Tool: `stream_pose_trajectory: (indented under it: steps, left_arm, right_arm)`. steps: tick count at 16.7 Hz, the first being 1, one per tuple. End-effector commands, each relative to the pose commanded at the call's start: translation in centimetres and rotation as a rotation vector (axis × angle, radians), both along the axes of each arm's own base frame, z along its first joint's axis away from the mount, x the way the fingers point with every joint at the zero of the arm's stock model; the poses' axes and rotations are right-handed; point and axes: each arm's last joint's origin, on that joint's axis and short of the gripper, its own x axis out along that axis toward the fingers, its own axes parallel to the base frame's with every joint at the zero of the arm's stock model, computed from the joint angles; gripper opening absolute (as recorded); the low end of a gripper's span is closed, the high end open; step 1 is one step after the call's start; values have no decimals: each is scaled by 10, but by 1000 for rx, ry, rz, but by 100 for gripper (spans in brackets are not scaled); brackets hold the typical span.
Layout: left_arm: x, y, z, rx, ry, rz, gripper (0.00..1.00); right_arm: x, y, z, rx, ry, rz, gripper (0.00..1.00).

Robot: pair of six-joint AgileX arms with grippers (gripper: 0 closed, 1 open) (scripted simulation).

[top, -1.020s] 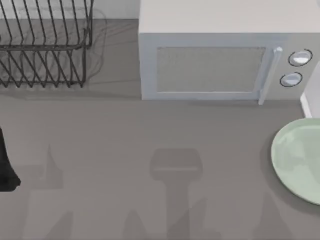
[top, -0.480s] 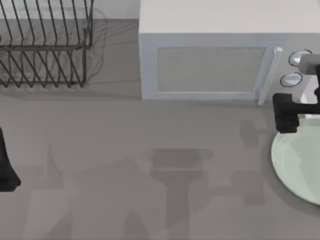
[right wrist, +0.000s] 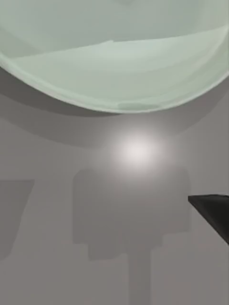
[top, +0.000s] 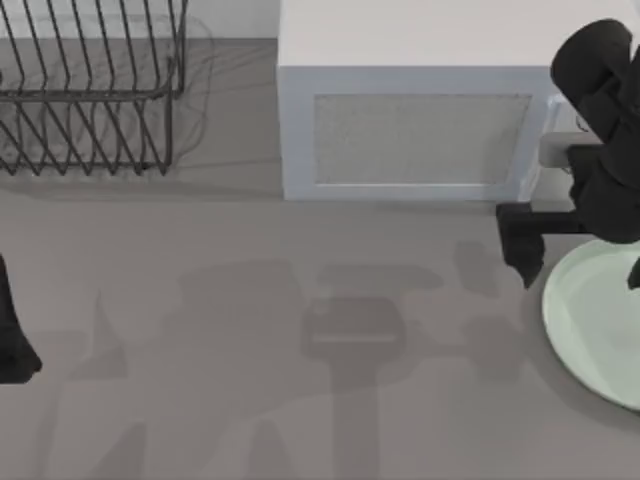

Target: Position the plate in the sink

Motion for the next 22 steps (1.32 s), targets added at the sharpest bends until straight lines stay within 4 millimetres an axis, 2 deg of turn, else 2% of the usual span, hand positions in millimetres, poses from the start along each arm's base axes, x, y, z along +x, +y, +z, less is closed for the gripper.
stream_pose_trajectory:
  steps: [4,6,11,16,21,22]
  left_arm:
    - [0,0,0,0,0,0,100]
    - [0,0,0,0,0,0,100]
    - [0,0,0,0,0,0,100]
    - [0,0,0,0,0,0,100]
    - [0,0,0,0,0,0,100]
    - [0,0,0,0,0,0,100]
  right_arm:
    - [0,-2,-1,1,-1,-3,100]
    - [0,1,-9,4,1,10,100]
    - [0,8,-57,9,3,35,100]
    - [0,1,-98,2,2,7,100]
    - [0,0,-102,0,0,0,100]
    - [0,0,-102,0,0,0,92]
